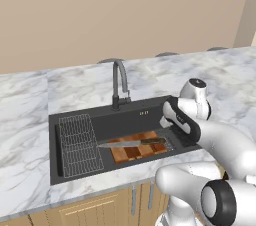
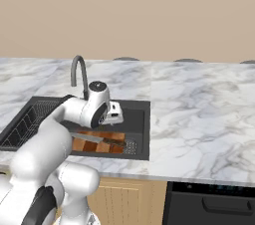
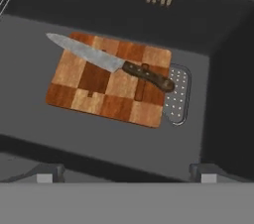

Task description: Move the cutting board and knife to the sink. Then move spray from the cabinet to the counter.

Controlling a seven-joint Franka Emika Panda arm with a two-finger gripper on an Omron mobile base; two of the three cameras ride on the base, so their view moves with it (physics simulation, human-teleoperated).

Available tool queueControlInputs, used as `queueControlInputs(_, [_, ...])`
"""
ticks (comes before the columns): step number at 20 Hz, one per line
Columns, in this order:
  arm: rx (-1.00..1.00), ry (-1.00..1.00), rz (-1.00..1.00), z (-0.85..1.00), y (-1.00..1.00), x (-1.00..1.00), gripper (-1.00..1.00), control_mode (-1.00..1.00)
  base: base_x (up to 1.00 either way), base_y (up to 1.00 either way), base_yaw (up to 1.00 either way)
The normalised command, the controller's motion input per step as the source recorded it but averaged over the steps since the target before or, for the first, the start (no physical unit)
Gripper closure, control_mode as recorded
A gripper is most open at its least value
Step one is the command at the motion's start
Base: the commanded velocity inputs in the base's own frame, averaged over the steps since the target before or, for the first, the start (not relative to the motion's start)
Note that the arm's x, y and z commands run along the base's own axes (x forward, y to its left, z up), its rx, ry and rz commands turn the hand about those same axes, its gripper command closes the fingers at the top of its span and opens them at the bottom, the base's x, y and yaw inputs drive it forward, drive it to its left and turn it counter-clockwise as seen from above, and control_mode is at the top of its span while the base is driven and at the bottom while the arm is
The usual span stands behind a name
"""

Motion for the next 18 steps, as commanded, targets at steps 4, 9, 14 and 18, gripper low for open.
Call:
queueControlInputs(4, [0.00,0.02,-0.18,0.39,0.00,-0.28,-1.00,-1.00,0.00,0.00,0.00])
queueControlInputs(9, [0.00,0.06,-0.18,0.25,0.00,-0.30,-1.00,-1.00,0.00,0.00,0.00])
queueControlInputs(14, [0.03,0.00,-0.03,0.04,0.00,-0.04,-1.00,-1.00,0.00,0.00,0.00])
queueControlInputs(18, [0.03,0.00,0.00,0.00,0.00,-0.01,-1.00,-1.00,0.00,0.00,0.00])
